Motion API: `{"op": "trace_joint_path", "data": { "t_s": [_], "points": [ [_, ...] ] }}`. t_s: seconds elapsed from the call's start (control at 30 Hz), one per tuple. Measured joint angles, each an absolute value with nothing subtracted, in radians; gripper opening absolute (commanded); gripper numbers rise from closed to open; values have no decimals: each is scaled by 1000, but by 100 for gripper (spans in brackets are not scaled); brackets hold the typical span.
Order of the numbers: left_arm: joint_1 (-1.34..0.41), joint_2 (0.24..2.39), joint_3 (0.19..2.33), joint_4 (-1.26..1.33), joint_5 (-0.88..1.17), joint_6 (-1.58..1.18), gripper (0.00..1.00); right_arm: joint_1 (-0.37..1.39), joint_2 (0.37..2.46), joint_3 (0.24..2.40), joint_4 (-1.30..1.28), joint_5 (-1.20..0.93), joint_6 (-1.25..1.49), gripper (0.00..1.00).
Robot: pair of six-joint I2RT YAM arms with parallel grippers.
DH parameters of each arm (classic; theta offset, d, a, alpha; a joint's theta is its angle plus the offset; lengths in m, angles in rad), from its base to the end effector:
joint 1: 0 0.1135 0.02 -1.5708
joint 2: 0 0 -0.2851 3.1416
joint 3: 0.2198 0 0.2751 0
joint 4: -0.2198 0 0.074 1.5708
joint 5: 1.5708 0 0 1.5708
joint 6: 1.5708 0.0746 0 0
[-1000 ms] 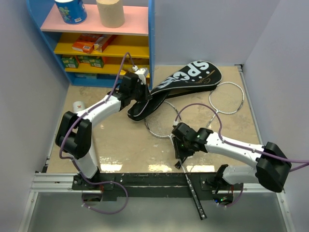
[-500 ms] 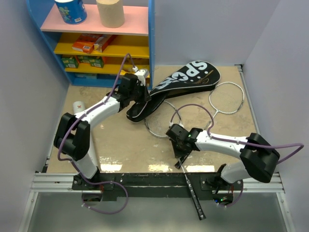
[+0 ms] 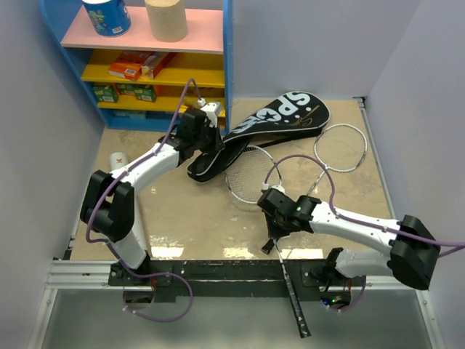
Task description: Pack up the badminton gear
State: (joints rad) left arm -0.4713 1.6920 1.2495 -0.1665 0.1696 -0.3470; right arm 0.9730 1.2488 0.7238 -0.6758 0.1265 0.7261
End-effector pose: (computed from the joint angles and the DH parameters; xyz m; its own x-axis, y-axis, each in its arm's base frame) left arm 0.3897 -0.2127 0.2514 -0.6734 -0.0330 -0.7385 0.3635 0.8551 -0.3697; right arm 0.1461 0.1978 0.1633 -0.9198 -0.1805 -0.3485 -0.2455 0.9574 0.1521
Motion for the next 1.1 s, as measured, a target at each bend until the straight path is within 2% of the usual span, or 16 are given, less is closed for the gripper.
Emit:
{"op": "trace_joint_path", "data": {
  "t_s": [0.23, 0.6, 0.83, 1.1],
  "points": [
    [-467, 1732, 1366, -204, 156, -332, 0, 1013, 1063, 725, -829, 128, 766, 0],
    [-467, 1822, 1375, -210, 141, -299, 0, 1036, 915, 787, -1042, 113, 813, 0],
    [-500, 1806, 1304, -176, 124, -295, 0, 1036, 943, 818, -1056, 113, 820, 0],
    [-639, 1689, 1150, -175, 62, -295, 0, 1036, 1030, 819, -1024, 114, 819, 0]
  ]
}}
